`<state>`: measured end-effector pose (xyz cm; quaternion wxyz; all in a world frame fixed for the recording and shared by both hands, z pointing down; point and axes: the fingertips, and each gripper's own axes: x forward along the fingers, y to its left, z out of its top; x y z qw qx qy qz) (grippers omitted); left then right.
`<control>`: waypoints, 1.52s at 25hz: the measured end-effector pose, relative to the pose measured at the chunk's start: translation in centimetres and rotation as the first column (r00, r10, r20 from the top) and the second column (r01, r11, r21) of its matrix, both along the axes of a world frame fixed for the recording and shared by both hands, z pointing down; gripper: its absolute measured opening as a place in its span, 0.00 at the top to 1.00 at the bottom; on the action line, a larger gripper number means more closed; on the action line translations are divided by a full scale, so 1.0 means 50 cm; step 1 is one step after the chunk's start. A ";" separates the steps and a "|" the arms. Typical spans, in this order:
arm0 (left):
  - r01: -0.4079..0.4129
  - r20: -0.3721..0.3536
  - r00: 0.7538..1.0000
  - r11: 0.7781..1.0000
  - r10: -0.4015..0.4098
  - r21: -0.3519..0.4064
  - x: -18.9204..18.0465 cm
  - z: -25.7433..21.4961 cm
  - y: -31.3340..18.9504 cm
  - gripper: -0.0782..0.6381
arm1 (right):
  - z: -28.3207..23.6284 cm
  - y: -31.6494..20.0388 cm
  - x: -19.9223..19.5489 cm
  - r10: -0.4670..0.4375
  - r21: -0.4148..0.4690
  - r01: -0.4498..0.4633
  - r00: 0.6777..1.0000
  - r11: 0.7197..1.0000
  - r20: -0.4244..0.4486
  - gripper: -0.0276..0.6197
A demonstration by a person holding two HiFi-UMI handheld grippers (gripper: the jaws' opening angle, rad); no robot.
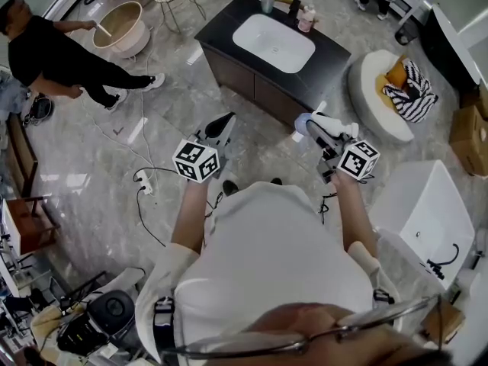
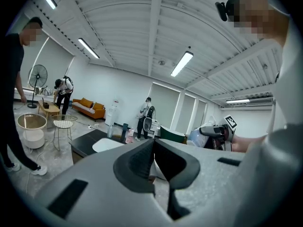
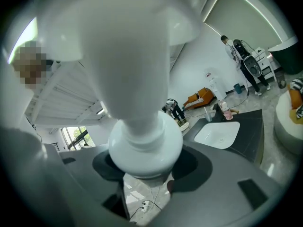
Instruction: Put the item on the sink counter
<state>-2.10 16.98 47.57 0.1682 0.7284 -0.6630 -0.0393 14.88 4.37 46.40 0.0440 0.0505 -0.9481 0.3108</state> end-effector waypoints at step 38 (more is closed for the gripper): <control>0.009 -0.010 1.000 0.998 -0.010 -0.061 0.080 0.074 -0.201 0.88 | 0.098 -0.210 0.051 -0.015 0.012 0.016 0.997 1.000 -0.080 0.57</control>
